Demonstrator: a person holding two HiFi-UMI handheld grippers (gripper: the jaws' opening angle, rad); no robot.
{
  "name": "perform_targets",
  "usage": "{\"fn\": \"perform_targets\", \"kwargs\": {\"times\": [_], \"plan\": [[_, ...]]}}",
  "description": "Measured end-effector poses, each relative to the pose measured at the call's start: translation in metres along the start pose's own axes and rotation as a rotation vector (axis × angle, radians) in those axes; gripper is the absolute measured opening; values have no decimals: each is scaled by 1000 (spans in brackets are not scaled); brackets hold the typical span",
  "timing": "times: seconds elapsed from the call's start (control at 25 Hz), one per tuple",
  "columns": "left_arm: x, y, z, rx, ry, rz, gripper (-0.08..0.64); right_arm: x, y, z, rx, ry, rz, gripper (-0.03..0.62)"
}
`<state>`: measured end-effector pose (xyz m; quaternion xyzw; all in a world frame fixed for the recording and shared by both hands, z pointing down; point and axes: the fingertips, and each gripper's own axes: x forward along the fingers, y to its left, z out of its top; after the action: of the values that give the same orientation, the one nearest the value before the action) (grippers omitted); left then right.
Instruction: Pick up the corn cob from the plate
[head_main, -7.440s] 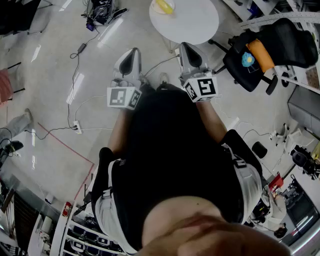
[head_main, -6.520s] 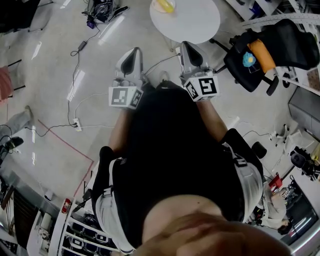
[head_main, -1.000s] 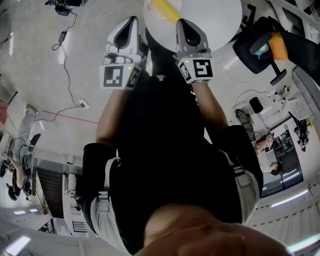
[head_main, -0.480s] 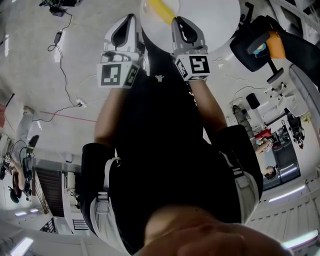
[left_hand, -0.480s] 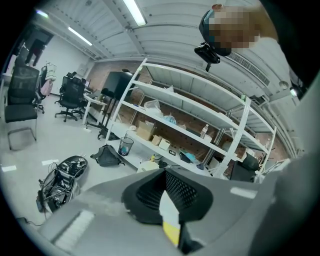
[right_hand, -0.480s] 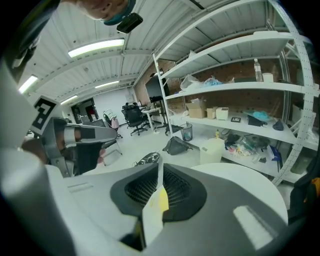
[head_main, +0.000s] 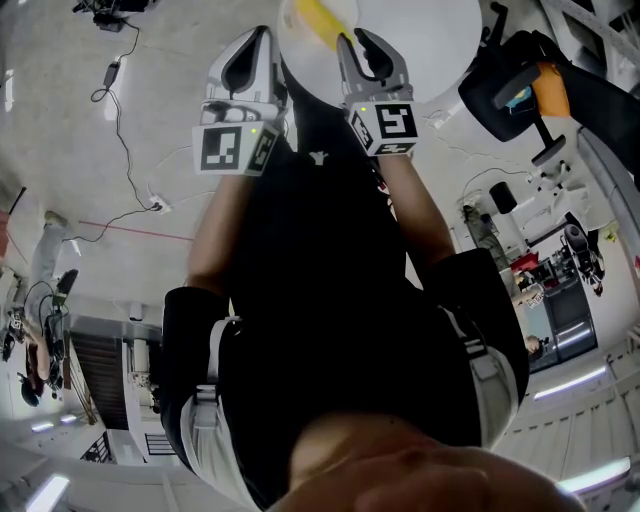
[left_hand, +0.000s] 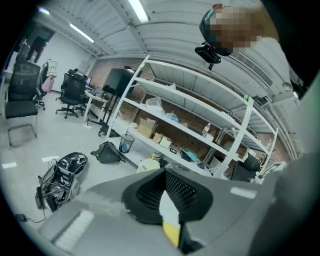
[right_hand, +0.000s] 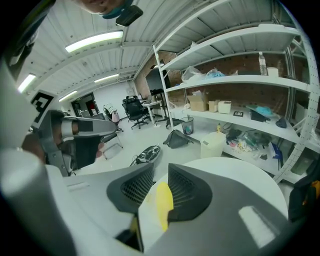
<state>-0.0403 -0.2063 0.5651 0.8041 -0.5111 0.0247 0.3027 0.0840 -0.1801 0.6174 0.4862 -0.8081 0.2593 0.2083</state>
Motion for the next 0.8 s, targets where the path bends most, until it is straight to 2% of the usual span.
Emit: {"fn": "perform_targets", "kwargs": {"times": [0.2, 0.44, 0.6, 0.8], "plan": [[7, 2, 0, -20, -36, -14, 3, 11, -2, -11, -10, 42, 12, 135], [11, 7, -5, -36, -34, -2, 3, 25, -2, -26, -31, 100, 37, 173], [13, 14, -14, -73, 11, 31, 3, 35, -3, -36, -43, 133, 46, 191], [18, 17, -21, -47, 16, 32, 3, 43, -7, -56, -65, 184, 56, 210]]}}
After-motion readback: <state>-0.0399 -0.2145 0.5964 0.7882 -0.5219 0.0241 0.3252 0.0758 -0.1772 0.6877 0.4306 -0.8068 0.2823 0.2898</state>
